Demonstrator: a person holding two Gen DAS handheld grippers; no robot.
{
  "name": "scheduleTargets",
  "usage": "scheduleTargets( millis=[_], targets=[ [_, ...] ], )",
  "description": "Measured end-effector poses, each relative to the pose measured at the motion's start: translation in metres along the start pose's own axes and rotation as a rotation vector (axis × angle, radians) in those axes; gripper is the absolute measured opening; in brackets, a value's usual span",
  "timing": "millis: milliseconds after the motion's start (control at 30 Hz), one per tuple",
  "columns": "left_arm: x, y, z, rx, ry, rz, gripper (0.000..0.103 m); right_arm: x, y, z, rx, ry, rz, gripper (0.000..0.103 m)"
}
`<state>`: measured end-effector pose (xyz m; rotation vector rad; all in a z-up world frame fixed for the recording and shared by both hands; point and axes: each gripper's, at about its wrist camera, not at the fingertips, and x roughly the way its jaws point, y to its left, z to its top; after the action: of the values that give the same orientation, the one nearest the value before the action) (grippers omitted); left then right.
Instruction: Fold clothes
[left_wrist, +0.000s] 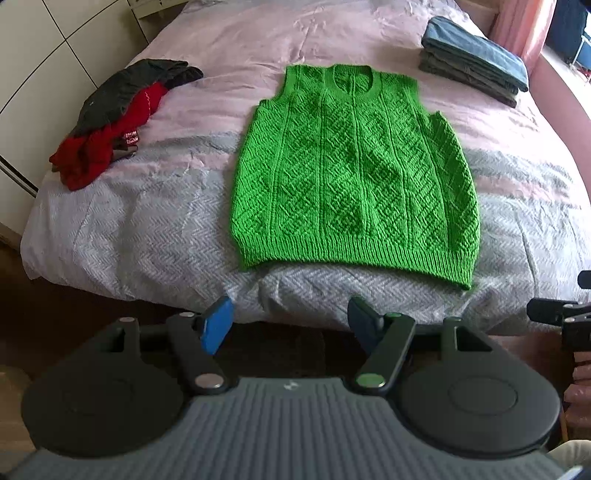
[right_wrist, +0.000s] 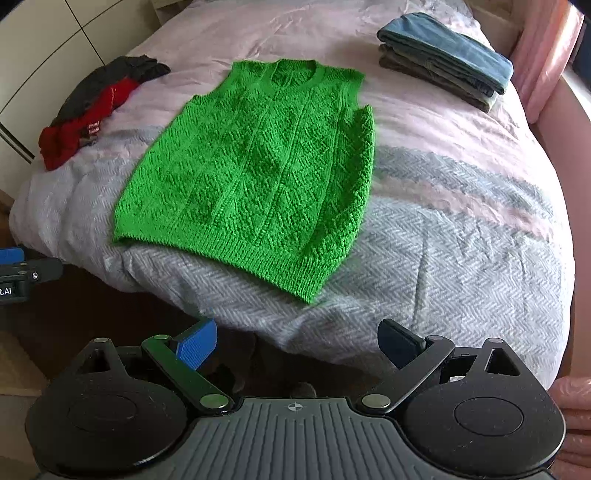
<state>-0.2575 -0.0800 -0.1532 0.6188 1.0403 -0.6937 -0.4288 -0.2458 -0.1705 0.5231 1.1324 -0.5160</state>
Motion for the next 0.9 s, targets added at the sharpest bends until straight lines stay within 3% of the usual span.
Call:
scheduleTargets(
  millis=[900],
  targets=[
    [-0.015, -0.001, -0.001, -0.001, -0.044, 0.002, 0.068, -0.023, 0.015, 0.01, -0.055, -0.089, -0.001, 0.096]
  ],
)
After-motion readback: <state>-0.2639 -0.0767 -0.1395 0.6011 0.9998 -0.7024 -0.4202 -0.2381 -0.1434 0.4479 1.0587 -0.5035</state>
